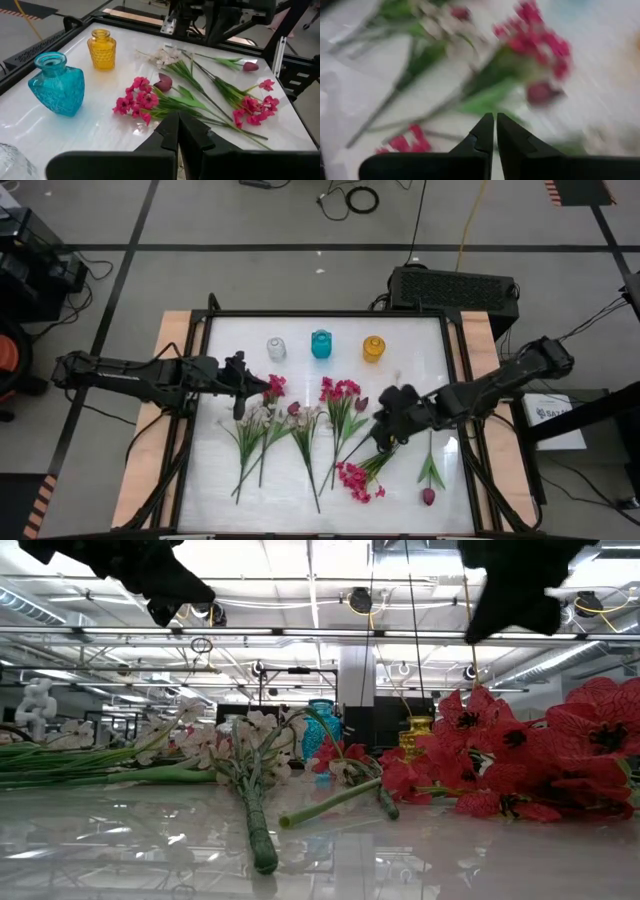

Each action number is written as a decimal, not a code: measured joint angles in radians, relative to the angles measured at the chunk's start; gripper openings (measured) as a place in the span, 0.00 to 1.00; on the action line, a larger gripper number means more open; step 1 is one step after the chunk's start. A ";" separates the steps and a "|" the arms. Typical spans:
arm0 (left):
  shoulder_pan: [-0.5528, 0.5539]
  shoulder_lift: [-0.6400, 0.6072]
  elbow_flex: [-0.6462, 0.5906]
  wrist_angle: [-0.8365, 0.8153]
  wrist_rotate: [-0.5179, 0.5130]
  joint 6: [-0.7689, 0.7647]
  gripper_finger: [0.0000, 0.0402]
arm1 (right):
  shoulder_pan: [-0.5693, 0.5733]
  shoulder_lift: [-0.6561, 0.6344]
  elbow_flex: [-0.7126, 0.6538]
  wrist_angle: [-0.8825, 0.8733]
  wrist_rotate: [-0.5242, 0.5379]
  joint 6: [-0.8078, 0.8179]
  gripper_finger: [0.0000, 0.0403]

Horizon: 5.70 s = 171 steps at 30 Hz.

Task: Sort flowers into vase by color
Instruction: Put the right white flowers into the transparent vase

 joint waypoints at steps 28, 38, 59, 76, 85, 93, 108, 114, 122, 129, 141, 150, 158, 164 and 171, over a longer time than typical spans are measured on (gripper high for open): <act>0.000 0.119 0.000 0.001 -0.001 -0.010 0.02 | 0.185 0.219 0.059 -0.280 0.055 0.757 0.21; 0.000 0.126 0.000 0.001 -0.002 -0.010 0.02 | 0.184 0.354 0.059 -0.259 0.245 1.037 0.54; -0.052 0.126 0.000 -0.010 0.050 0.020 0.02 | 0.130 0.561 0.059 -0.233 0.257 1.293 0.69; -0.059 0.126 0.001 0.044 0.050 0.026 0.02 | 0.055 0.593 0.059 -0.255 0.208 1.246 0.15; -0.059 0.126 0.023 0.054 0.050 0.051 0.02 | 0.073 0.530 0.092 -0.362 0.272 1.313 0.04; -0.058 0.126 0.028 0.069 0.050 0.072 0.02 | 0.105 0.452 0.262 -0.633 0.466 1.328 0.01; -0.047 0.126 0.028 0.143 0.022 0.071 0.02 | 0.044 0.405 0.710 -0.891 0.860 0.581 0.01; -0.024 0.126 0.028 0.224 -0.012 0.044 0.02 | -0.059 0.370 0.865 -0.792 0.902 0.110 0.01; 0.019 0.126 0.028 0.349 -0.033 0.057 0.03 | -0.198 0.348 0.964 -0.423 0.768 -0.561 0.02; 0.034 0.161 0.028 0.469 -0.020 0.070 0.21 | -0.330 0.366 0.964 -0.187 0.399 -0.782 0.02; 0.035 0.384 0.028 0.794 -0.041 0.018 0.48 | -0.383 0.477 0.959 0.339 0.285 -0.939 0.02; 0.035 0.395 0.028 0.862 0.000 0.015 0.57 | -0.320 0.488 0.839 0.539 0.283 -0.906 0.02; 0.035 0.402 0.028 0.876 0.043 0.016 0.65 | -0.285 0.489 0.731 0.797 0.284 -0.939 0.02; 0.035 0.414 0.028 0.931 0.042 0.040 0.66 | -0.260 0.497 0.731 0.846 0.275 -0.931 0.02; 0.027 0.510 0.028 1.106 0.183 0.153 0.66 | -0.233 0.515 0.731 0.915 0.209 -0.973 0.02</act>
